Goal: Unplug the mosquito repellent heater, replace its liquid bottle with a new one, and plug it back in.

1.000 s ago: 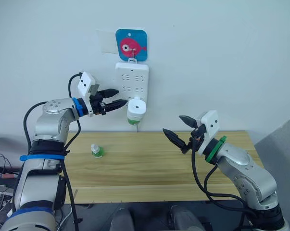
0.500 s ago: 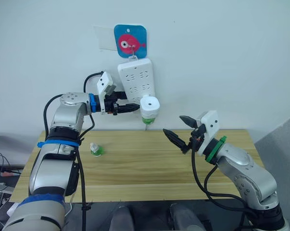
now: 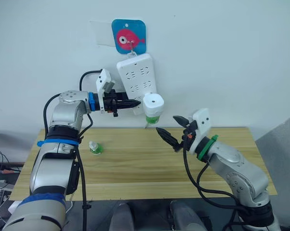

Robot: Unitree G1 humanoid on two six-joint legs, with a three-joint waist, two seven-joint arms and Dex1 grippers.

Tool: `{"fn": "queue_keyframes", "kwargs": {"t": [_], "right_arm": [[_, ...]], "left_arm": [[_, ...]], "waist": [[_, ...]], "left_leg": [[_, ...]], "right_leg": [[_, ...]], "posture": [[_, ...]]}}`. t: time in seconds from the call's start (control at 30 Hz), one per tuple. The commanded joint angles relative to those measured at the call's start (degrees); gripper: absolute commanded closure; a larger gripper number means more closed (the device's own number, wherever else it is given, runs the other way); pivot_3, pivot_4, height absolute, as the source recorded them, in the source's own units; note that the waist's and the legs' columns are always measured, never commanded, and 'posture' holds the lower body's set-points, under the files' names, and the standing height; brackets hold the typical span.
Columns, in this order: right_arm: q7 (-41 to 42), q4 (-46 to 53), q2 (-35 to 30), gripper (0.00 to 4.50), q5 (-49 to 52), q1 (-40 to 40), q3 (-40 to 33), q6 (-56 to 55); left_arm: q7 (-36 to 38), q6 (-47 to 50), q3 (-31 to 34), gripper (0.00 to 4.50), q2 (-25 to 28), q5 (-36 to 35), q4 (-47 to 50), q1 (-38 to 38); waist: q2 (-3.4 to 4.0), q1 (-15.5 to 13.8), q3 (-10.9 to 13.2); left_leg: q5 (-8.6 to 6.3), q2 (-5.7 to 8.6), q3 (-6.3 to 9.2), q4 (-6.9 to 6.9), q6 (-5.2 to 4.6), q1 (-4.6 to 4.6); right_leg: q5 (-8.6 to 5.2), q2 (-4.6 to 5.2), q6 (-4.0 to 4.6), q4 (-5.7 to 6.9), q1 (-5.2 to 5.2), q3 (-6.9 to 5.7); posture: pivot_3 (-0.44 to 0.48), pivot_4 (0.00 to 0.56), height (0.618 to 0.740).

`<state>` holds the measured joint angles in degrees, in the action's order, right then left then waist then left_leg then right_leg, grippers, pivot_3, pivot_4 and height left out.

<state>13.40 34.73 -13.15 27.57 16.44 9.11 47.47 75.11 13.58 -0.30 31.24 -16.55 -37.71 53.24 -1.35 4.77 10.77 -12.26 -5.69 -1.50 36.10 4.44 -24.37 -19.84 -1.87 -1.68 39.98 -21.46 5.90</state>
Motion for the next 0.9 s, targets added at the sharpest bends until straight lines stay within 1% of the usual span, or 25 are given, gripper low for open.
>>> {"fn": "queue_keyframes", "kwargs": {"t": [0.03, 0.2, 0.43, 0.8, 0.83, 0.87, 0.9], "right_arm": [[-4.78, 1.38, 3.29, 0.00, -1.75, 3.84, 0.59, 2.18], [-8.06, -0.13, 7.36, 0.00, -3.05, 8.31, 1.19, 4.51], [-8.62, -3.58, 10.76, 0.00, -5.52, 12.46, 2.93, 2.53], [-8.50, -7.87, 12.07, 0.00, -10.54, 13.60, 4.24, -1.24], [-8.53, -8.19, 12.18, 0.36, -11.00, 13.65, 4.34, -1.66], [-8.52, -8.51, 12.28, 0.56, -11.41, 13.72, 4.42, -2.06], [-8.44, -8.66, 12.37, 0.90, -11.72, 13.70, 4.46, -2.33]], "left_arm": [[-1.58, 0.86, 1.52, 3.20, -0.44, -1.18, 2.51, -0.84], [-2.04, 1.90, 1.73, 3.20, -0.53, -1.48, 5.09, -2.74], [-3.61, 1.26, 2.06, 3.20, -0.71, -1.61, 5.79, -3.00], [-5.10, 0.33, 2.45, 3.20, -0.71, -1.68, 7.46, -4.03], [-5.18, 0.42, 2.47, 3.20, -0.72, -1.73, 7.66, -4.14], [-5.24, 0.51, 2.48, 3.20, -0.72, -1.79, 7.79, -4.22], [-5.31, 0.59, 2.48, 3.20, -0.73, -1.84, 7.96, -4.32]], "waist": [[0.03, 0.00, 0.06], [0.06, 0.03, 0.15], [0.09, 0.04, 0.37], [0.08, -0.03, 0.64], [0.08, -0.03, 0.64], [0.08, -0.03, 0.64], [0.08, -0.02, 0.64]], "left_leg": [[0.00, -0.01, 0.01, 0.00, 0.00, 0.00], [0.02, -0.01, 0.01, -0.03, 0.05, 0.00], [0.02, -0.02, 0.01, -0.05, 0.04, 0.00], [0.02, -0.02, 0.04, -0.04, 0.05, -0.04], [0.02, -0.02, 0.05, -0.04, 0.04, -0.04], [0.02, -0.02, 0.05, -0.04, 0.05, -0.04], [0.02, -0.02, 0.05, -0.04, 0.05, -0.04]], "right_leg": [[0.00, 0.00, 0.00, 0.01, 0.00, -0.01], [0.00, 0.01, 0.00, -0.03, 0.00, -0.01], [-0.03, 0.01, 0.05, -0.03, -0.04, -0.04], [-0.03, 0.01, 0.05, -0.02, -0.04, -0.08], [-0.03, 0.01, 0.05, -0.02, -0.04, -0.09], [-0.03, 0.01, 0.05, -0.02, -0.04, -0.10], [-0.03, 0.01, 0.05, -0.02, -0.04, -0.10]], "posture": [[-0.127, 0.233, 0.740], [-0.126, 0.241, 0.740], [-0.109, 0.244, 0.740], [-0.083, 0.228, 0.740], [-0.083, 0.227, 0.740], [-0.083, 0.227, 0.740], [-0.082, 0.226, 0.740]]}}
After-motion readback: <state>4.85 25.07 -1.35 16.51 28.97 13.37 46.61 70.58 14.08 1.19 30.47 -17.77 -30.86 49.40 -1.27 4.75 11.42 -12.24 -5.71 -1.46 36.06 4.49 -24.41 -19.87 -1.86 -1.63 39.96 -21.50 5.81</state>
